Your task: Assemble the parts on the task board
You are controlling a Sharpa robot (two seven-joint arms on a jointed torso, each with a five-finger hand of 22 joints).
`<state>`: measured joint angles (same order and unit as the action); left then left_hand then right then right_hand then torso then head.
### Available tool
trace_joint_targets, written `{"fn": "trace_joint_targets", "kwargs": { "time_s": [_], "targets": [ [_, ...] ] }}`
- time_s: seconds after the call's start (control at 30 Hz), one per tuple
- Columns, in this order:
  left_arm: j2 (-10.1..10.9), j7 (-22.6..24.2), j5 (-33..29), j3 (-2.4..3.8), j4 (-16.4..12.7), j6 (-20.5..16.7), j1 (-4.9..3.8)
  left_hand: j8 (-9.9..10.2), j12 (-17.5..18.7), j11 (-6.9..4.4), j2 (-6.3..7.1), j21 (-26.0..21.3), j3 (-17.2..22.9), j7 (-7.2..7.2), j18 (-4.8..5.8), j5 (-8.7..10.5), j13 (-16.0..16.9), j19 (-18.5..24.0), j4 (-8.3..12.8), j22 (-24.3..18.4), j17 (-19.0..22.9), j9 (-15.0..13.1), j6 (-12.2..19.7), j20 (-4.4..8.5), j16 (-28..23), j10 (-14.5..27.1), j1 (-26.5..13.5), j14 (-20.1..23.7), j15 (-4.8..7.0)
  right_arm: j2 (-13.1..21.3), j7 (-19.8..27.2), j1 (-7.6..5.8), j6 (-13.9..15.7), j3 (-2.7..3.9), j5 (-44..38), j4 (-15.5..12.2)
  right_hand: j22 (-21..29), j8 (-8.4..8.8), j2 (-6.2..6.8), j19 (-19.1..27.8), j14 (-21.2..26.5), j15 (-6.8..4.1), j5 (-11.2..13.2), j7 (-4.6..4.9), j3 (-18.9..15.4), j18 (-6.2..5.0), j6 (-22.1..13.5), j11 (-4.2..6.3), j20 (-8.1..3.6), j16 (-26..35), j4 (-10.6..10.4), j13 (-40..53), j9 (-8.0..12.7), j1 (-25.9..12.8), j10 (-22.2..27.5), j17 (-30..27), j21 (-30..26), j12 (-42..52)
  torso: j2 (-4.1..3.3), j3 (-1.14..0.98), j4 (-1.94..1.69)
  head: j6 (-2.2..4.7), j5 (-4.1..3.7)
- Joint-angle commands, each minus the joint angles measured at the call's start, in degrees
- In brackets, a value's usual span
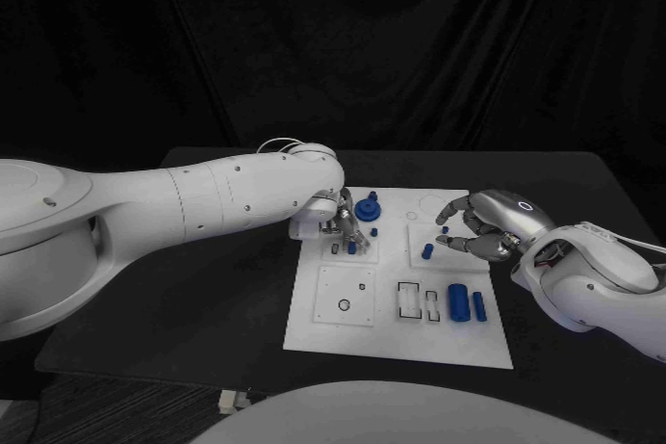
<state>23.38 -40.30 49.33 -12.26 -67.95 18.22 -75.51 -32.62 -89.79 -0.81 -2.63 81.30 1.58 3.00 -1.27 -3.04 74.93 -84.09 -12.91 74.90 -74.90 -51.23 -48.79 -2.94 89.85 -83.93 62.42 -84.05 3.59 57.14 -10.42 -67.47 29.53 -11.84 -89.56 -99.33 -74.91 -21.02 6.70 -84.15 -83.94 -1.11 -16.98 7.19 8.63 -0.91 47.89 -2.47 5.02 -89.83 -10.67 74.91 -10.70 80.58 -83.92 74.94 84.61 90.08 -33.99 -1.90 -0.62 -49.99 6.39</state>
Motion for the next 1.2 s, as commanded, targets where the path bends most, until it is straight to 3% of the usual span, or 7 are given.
{"fn": "trace_joint_targets", "kwargs": {
  "time_s": [0.03, 0.27, 0.47, 0.63, 0.77, 0.93, 1.2],
  "targets": [
    [0.85, -2.37, -0.18, 0.05, -1.37, -0.82, 0.14, -0.42, -0.21, -0.28, -0.36, -0.39, -1.42, -0.05, -0.82, 0.31, 15.07, -0.62, -1.07, 12.31, -15.1, -0.86, 0.9, 0.35, 0.15, -6.07, -1.19, -5.95, 0.28, 0.24, -0.19, 0.15, 0.39, 0.03, -0.06, -0.11, -12.84, -0.16, 0.12, -2.48, -6.06, -0.26, 0.15, -0.1, 0.04, -0.75, 0.27, 0.0, -0.1, -0.17, -0.42, 15.09, -0.07, 0.15, -6.08, 15.06, -0.26, -0.08, 0.03, 0.0, 0.0, -0.01, 0.01],
    [5.1, -1.82, -0.18, 0.1, -7.18, -3.9, -1.41, -1.05, -0.21, -0.25, 0.9, -0.15, -6.11, 0.05, -0.77, 0.32, 15.07, -0.87, -3.8, 12.38, -15.1, -3.34, 2.52, 0.41, 0.15, -6.07, -4.93, -5.95, 0.29, 1.13, -0.22, 0.14, 0.81, 0.03, -0.05, -0.5, -12.81, -0.14, 0.24, -2.44, -6.06, -0.28, 0.2, -0.12, -0.04, -0.76, 0.25, 0.02, -0.12, -0.17, -0.71, 15.09, -0.09, -0.03, -6.08, 15.06, -0.34, -0.08, 0.06, 0.0, -0.01, -0.01, 0.0],
    [10.07, 0.3, -0.19, 0.12, -13.39, -8.62, -6.58, -0.96, -0.21, -0.34, 0.49, 1.74, -9.79, -0.02, -0.35, 0.32, 15.07, -2.06, -3.79, 12.95, -15.1, -4.5, 3.08, 0.55, 0.15, -6.07, -6.71, -5.95, 0.47, 1.56, -0.33, 0.12, 1.02, 0.04, -0.05, -0.56, -12.84, -0.13, 0.35, -2.5, -6.06, -0.3, 0.27, -0.14, -0.11, -0.74, 0.23, 0.04, -0.14, -0.17, -0.94, 15.09, -0.1, -0.17, -6.08, 15.06, -0.28, -0.08, 0.05, -0.02, -0.07, -0.01, 0.41],
    [12.75, 0.0, -0.19, 0.13, -15.62, -5.84, -10.84, -1.72, -0.21, -0.53, -1.23, 3.03, -9.83, -0.26, -0.07, 0.31, 15.07, -2.8, -3.04, 13.34, -15.1, -6.03, 3.09, 0.69, 0.15, -6.07, -1.66, -5.95, 0.62, 1.62, -0.21, 0.11, 1.3, 0.04, -0.04, -0.5, -12.86, -0.13, 0.38, -2.54, -6.06, -0.32, 0.31, -0.15, -0.18, -0.73, 0.25, 0.06, -0.16, -0.17, -1.29, 15.09, -0.11, -0.4, -6.08, 15.06, -0.24, -0.08, 0.08, -0.02, -0.01, -0.01, 0.8],
    [12.72, -0.5, -0.19, 0.12, -14.0, -1.57, -12.37, -1.45, -0.21, -0.57, -1.87, 2.89, -9.7, -0.31, -0.1, 0.3, 15.07, -2.7, -2.92, 13.29, -15.1, -6.14, 2.9, 0.74, 0.15, -6.07, 0.34, -5.95, 0.64, 1.66, 0.34, 0.11, 2.14, 0.04, 0.05, -0.59, -12.97, -0.18, 0.44, -2.71, -6.06, -0.35, 0.33, -0.21, -0.29, -0.65, 0.35, 0.11, -0.19, -0.17, -1.85, 15.09, -0.16, -0.78, -6.08, 15.06, 0.02, -0.08, 0.06, -0.04, 0.03, -0.01, 0.99],
    [11.4, 0.04, -0.17, 0.09, -9.8, 0.96, -12.03, 1.02, -0.21, -0.9, -3.27, 2.89, -10.96, -0.68, -0.12, 0.28, 15.07, -2.62, -3.69, 13.28, -15.1, -4.03, -0.83, 0.91, 0.15, -6.07, 0.81, -5.95, 0.78, 1.82, 1.39, 0.11, 3.58, 0.04, 0.47, -0.92, -13.19, -0.48, 0.48, -3.07, -6.06, -0.48, 0.27, -0.44, -0.46, -0.49, 0.98, 0.29, -0.3, -0.17, -2.89, 15.09, -0.33, -1.43, -6.08, 15.06, 0.55, -0.08, -0.29, 0.03, 0.03, -0.01, 1.06],
    [8.07, 2.65, 4.84, 0.08, -2.43, 1.52, -8.35, 6.14, -0.21, -0.95, -4.7, 3.34, -13.14, -0.82, -0.02, 0.27, 15.07, -2.8, -3.65, 13.39, -15.1, 0.17, -4.93, 0.97, 0.15, -6.07, 1.02, -5.95, 0.9, 1.7, 2.47, 0.12, 4.7, 0.04, 1.2, -0.91, -13.59, -0.67, 0.3, -3.66, -6.06, -0.69, 0.06, -0.7, -0.46, -0.21, 1.69, 0.54, -0.48, -0.17, -3.93, 15.09, -0.45, -1.96, -6.08, 15.06, 1.52, -0.08, -0.24, 0.06, -0.08, -0.01, 0.73]
  ]
}}
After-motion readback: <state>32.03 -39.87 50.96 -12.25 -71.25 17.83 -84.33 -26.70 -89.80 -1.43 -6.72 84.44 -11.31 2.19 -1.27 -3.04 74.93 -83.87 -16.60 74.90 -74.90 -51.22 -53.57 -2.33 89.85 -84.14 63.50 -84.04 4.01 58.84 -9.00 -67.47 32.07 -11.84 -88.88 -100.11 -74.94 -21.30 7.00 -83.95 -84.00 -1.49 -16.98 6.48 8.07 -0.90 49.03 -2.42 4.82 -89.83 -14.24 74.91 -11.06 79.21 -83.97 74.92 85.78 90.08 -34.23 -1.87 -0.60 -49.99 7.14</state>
